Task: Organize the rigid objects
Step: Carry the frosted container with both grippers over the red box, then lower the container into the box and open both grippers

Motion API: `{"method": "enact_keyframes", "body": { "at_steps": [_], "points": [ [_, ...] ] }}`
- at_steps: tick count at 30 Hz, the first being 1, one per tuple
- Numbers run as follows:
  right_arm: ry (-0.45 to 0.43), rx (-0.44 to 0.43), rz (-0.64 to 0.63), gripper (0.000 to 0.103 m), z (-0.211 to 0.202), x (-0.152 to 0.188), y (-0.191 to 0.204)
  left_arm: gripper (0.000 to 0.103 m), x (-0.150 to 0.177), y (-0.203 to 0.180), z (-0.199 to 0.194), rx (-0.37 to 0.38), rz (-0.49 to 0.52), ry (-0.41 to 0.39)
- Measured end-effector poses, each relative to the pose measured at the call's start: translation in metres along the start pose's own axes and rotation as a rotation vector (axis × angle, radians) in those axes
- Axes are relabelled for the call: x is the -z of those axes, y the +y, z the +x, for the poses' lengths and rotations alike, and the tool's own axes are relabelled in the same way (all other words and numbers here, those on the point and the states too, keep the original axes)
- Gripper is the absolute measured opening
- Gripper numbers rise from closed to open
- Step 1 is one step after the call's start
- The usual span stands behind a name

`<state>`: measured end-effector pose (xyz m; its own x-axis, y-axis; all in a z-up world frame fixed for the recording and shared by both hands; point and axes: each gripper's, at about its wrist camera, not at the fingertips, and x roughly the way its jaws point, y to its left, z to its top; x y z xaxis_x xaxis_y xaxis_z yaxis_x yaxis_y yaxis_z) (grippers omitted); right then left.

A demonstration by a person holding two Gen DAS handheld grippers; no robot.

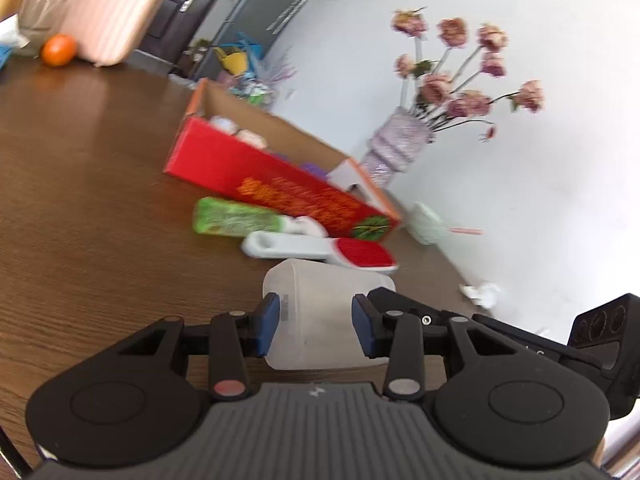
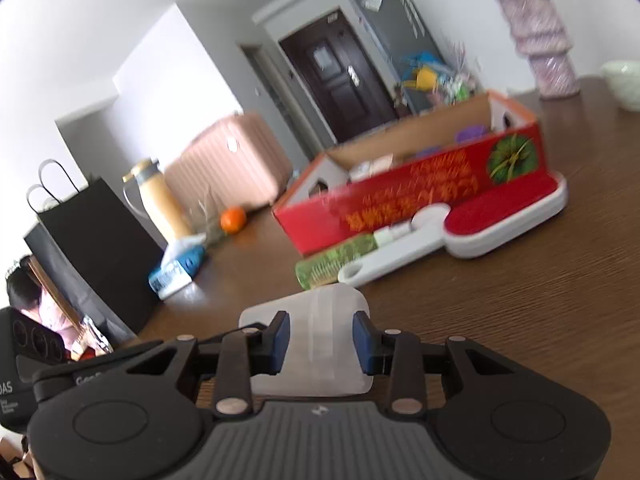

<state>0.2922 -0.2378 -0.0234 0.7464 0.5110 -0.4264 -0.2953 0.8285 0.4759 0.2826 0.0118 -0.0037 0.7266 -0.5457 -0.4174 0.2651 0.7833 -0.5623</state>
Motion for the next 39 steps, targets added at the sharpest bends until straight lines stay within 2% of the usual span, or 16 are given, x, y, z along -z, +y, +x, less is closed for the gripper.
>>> {"method": "enact_keyframes", "body": {
  "at_steps": [2, 5, 7, 10, 14, 18, 22, 26, 29, 32, 34, 37, 39],
  "points": [
    [-0.048, 0.000, -0.023, 0.032, -0.016, -0.010, 0.006, 0.039, -0.017, -0.013, -0.003, 0.030, 0.020, -0.033],
    [-0.128, -0.016, -0.065, 0.032, -0.025, -0.042, 0.011, 0.039, -0.056, -0.033, 0.005, 0.041, 0.087, -0.102],
    [-0.171, -0.031, -0.071, 0.032, -0.019, -0.073, 0.010, 0.040, -0.084, -0.039, 0.025, 0.030, 0.109, -0.119],
    [-0.186, -0.017, -0.060, 0.032, 0.010, -0.119, -0.001, 0.040, -0.125, -0.038, 0.068, 0.001, 0.092, -0.103],
    [-0.154, -0.008, -0.004, 0.032, 0.064, -0.166, -0.029, 0.040, -0.167, -0.025, 0.129, -0.046, 0.079, -0.061],
    [-0.083, 0.031, 0.045, 0.032, 0.125, -0.194, -0.056, 0.039, -0.183, 0.007, 0.186, -0.091, 0.039, 0.011],
    [0.019, 0.105, 0.062, 0.031, 0.179, -0.200, -0.079, 0.035, -0.179, 0.031, 0.227, -0.148, 0.020, 0.075],
    [0.090, 0.174, 0.053, 0.026, 0.208, -0.191, -0.094, 0.034, -0.171, 0.041, 0.249, -0.193, 0.035, 0.119],
    [0.118, 0.217, 0.016, 0.024, 0.217, -0.187, -0.096, 0.034, -0.167, 0.042, 0.254, -0.200, 0.049, 0.146],
    [0.103, 0.258, -0.023, 0.025, 0.207, -0.188, -0.094, 0.034, -0.165, 0.037, 0.237, -0.215, 0.071, 0.128],
    [0.078, 0.252, -0.016, 0.027, 0.193, -0.193, -0.092, 0.035, -0.167, 0.030, 0.221, -0.221, 0.075, 0.104],
    [0.037, 0.232, -0.019, 0.040, 0.164, -0.199, -0.086, 0.035, -0.171, 0.009, 0.195, -0.241, 0.124, 0.073],
    [0.019, 0.223, -0.038, 0.042, 0.143, -0.201, -0.078, 0.035, -0.171, -0.006, 0.175, -0.248, 0.162, 0.050]
  ]
}}
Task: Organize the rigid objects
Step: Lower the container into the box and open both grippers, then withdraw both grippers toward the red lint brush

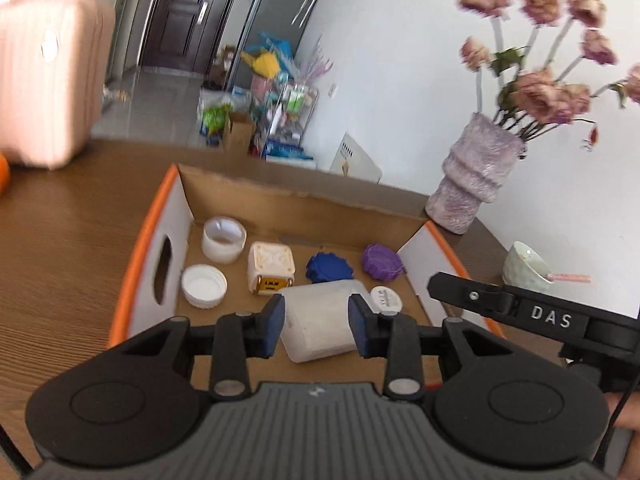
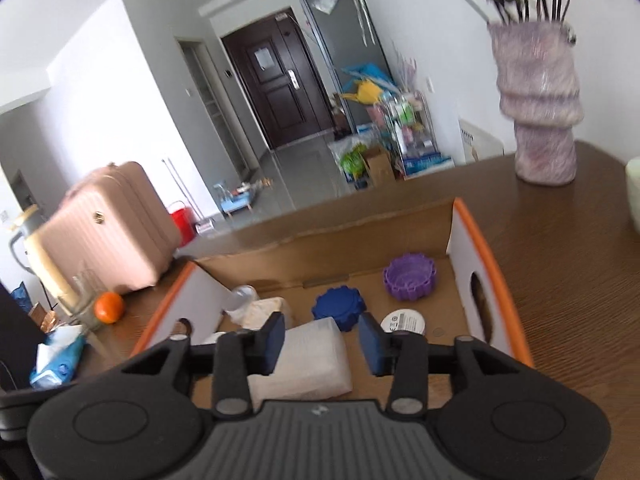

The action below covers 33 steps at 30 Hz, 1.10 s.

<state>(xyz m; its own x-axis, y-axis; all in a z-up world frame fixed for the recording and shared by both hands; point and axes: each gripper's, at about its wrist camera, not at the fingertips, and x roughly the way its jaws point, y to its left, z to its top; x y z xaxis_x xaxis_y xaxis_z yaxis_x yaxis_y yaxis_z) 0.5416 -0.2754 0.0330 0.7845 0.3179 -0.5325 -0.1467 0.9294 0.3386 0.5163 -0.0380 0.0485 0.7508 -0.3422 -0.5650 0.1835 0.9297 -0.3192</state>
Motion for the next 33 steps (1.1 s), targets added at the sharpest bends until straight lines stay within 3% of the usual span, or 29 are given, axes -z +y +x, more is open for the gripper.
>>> {"method": "enact_keyframes", "body": {
  "at_steps": [4, 8, 18, 22, 25, 29, 33],
  "points": [
    [-0.048, -0.028, -0.041, 0.042, -0.050, 0.003, 0.010, 0.038, 0.004, -0.019, -0.048, 0.002, 0.041, -0.051],
    [-0.090, -0.041, -0.100, 0.049, -0.097, 0.017, 0.020, 0.041, 0.020, -0.032, -0.090, -0.006, 0.084, -0.089],
    [-0.125, -0.078, -0.145, 0.056, -0.173, 0.094, 0.027, 0.045, 0.104, -0.035, -0.167, -0.106, 0.078, -0.170],
    [-0.163, -0.017, -0.190, 0.060, -0.187, 0.129, 0.029, 0.046, 0.132, -0.037, -0.179, -0.123, 0.102, -0.176],
    [-0.177, 0.084, -0.248, 0.062, -0.193, 0.155, 0.029, 0.047, 0.159, -0.032, -0.186, -0.132, 0.106, -0.178],
    [-0.134, 0.066, -0.201, 0.062, -0.204, 0.183, 0.013, 0.048, 0.201, -0.023, -0.209, -0.200, 0.037, -0.232],
    [-0.149, 0.087, -0.241, 0.067, -0.226, 0.213, 0.004, 0.060, 0.238, -0.015, -0.236, -0.219, 0.068, -0.250]
  ]
}}
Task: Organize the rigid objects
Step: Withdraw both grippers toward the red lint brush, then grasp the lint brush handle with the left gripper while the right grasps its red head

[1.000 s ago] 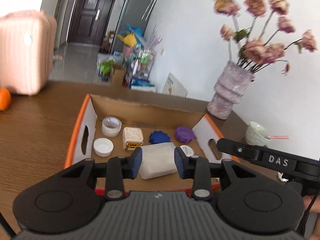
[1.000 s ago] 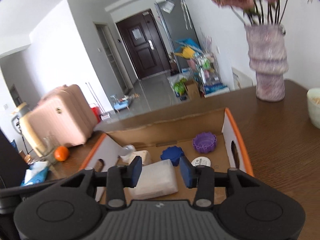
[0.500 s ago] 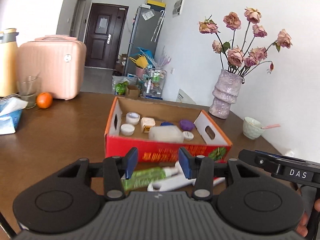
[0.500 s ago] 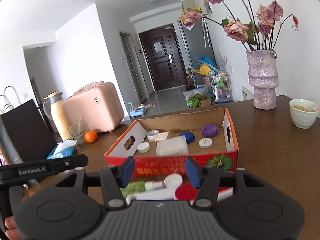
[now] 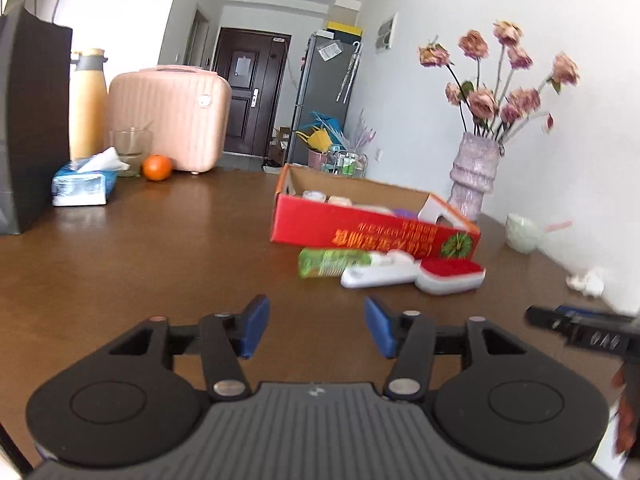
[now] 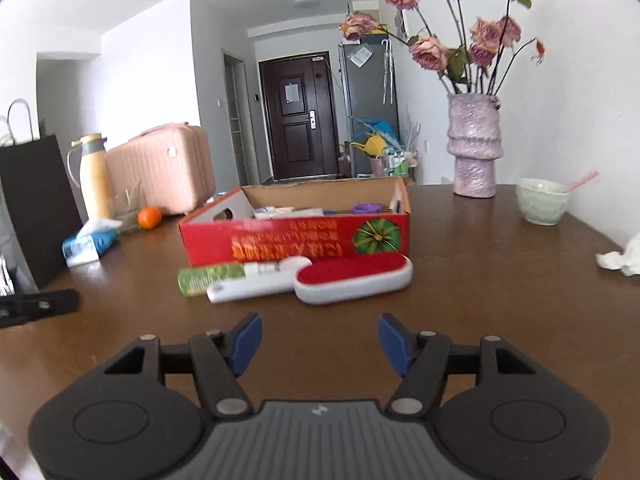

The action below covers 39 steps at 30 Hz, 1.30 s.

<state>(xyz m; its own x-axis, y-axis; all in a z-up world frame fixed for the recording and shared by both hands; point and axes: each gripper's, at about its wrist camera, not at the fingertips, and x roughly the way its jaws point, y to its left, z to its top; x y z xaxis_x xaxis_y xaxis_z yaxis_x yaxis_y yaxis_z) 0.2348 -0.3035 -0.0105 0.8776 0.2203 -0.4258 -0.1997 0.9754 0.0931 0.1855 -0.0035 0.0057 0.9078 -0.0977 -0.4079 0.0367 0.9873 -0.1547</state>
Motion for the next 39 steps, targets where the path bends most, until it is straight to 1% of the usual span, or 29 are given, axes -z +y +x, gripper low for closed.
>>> {"method": "enact_keyframes", "body": {
  "at_steps": [2, 3, 4, 7, 12, 14, 17, 18, 19, 20, 22, 23, 24, 25, 28, 31, 34, 36, 37, 39],
  "points": [
    [-0.005, 0.005, -0.013, 0.070, -0.013, 0.012, -0.002, 0.066, 0.006, 0.005, -0.003, -0.025, 0.035, 0.014],
    [-0.002, 0.007, -0.016, 0.072, -0.017, 0.016, -0.003, 0.075, 0.007, 0.007, -0.002, -0.025, 0.053, 0.026],
    [0.003, 0.012, -0.017, 0.073, -0.020, 0.021, -0.003, 0.080, 0.007, 0.008, 0.002, -0.023, 0.068, 0.035],
    [0.002, 0.013, -0.005, 0.075, -0.022, 0.025, -0.005, 0.081, 0.001, 0.007, 0.017, -0.028, 0.105, 0.048],
    [0.024, 0.013, -0.022, 0.077, -0.002, 0.016, -0.005, 0.083, -0.004, 0.003, 0.046, -0.009, 0.137, 0.110],
    [0.039, 0.013, -0.019, 0.078, 0.009, 0.009, -0.008, 0.083, -0.007, 0.000, 0.057, 0.017, 0.133, 0.123],
    [0.049, 0.007, 0.004, 0.078, 0.031, -0.003, -0.017, 0.083, -0.017, -0.006, 0.085, 0.061, 0.119, 0.144],
    [0.051, 0.012, 0.016, 0.078, 0.041, -0.009, -0.020, 0.080, -0.021, -0.007, 0.096, 0.062, 0.099, 0.159],
    [0.044, 0.013, 0.031, 0.078, 0.049, -0.015, -0.024, 0.074, -0.025, -0.008, 0.108, 0.073, 0.076, 0.171],
    [0.037, 0.003, 0.044, 0.078, 0.059, -0.022, -0.029, 0.072, -0.030, -0.008, 0.119, 0.087, 0.046, 0.179],
    [0.048, -0.001, 0.055, 0.076, 0.079, -0.036, -0.037, 0.058, -0.039, -0.009, 0.144, 0.113, -0.016, 0.201],
    [0.050, -0.003, 0.052, 0.075, 0.089, -0.043, -0.040, 0.054, -0.043, -0.011, 0.155, 0.105, -0.031, 0.202],
    [0.051, -0.004, 0.052, 0.075, 0.100, -0.050, -0.045, 0.049, -0.046, -0.014, 0.164, 0.102, -0.026, 0.196],
    [0.052, -0.004, 0.058, 0.075, 0.110, -0.057, -0.050, 0.041, -0.048, -0.017, 0.174, 0.105, -0.019, 0.203],
    [0.073, -0.007, 0.091, 0.072, 0.140, -0.072, -0.066, 0.027, -0.047, -0.015, 0.199, 0.097, -0.077, 0.260],
    [0.110, -0.007, 0.112, 0.068, 0.167, -0.077, -0.081, 0.024, -0.044, -0.013, 0.209, 0.112, -0.108, 0.264],
    [0.161, -0.024, 0.144, 0.059, 0.191, -0.074, -0.093, 0.023, -0.046, -0.015, 0.215, 0.116, -0.120, 0.281],
    [0.177, -0.056, 0.195, 0.053, 0.202, -0.070, -0.102, 0.020, -0.046, -0.018, 0.220, 0.116, -0.134, 0.288],
    [0.173, -0.086, 0.229, 0.052, 0.205, -0.068, -0.107, 0.016, -0.046, -0.018, 0.220, 0.115, -0.139, 0.282],
    [0.182, -0.116, 0.274, 0.051, 0.210, -0.068, -0.115, 0.015, -0.045, -0.019, 0.220, 0.111, -0.157, 0.277]
  ]
}}
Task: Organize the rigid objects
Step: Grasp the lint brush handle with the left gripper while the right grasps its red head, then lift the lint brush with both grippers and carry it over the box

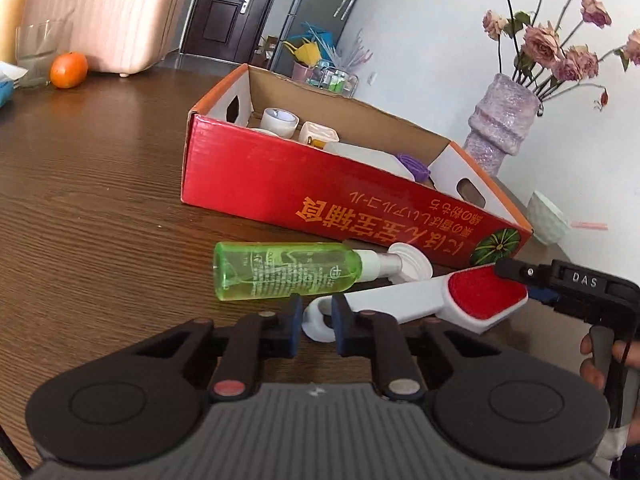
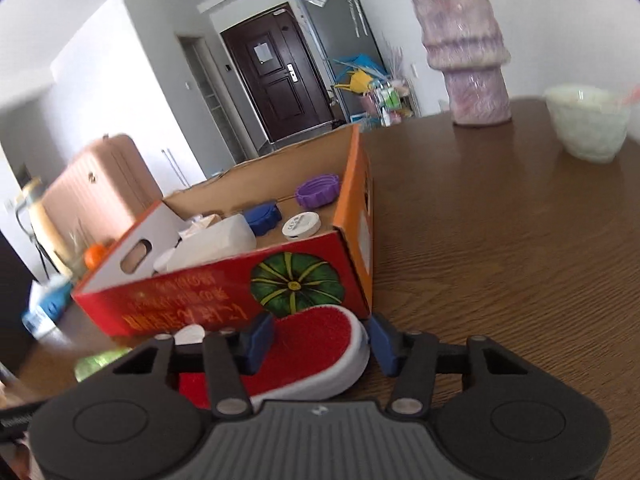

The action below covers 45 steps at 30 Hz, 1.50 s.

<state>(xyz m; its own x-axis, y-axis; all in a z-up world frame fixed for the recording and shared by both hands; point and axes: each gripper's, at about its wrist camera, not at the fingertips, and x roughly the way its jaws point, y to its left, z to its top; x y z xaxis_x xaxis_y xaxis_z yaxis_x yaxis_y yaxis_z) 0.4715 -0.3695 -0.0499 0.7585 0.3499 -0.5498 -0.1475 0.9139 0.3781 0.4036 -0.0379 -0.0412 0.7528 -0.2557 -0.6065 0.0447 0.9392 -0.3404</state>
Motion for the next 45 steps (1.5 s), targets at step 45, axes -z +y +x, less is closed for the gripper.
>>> {"method": "enact_keyframes", "body": {
  "at_steps": [45],
  "points": [
    [-0.330, -0.068, -0.139, 0.043, -0.249, 0.139, 0.139, 0.015, 0.081, 0.012, -0.259, -0.019, 0.142, -0.368]
  ]
}}
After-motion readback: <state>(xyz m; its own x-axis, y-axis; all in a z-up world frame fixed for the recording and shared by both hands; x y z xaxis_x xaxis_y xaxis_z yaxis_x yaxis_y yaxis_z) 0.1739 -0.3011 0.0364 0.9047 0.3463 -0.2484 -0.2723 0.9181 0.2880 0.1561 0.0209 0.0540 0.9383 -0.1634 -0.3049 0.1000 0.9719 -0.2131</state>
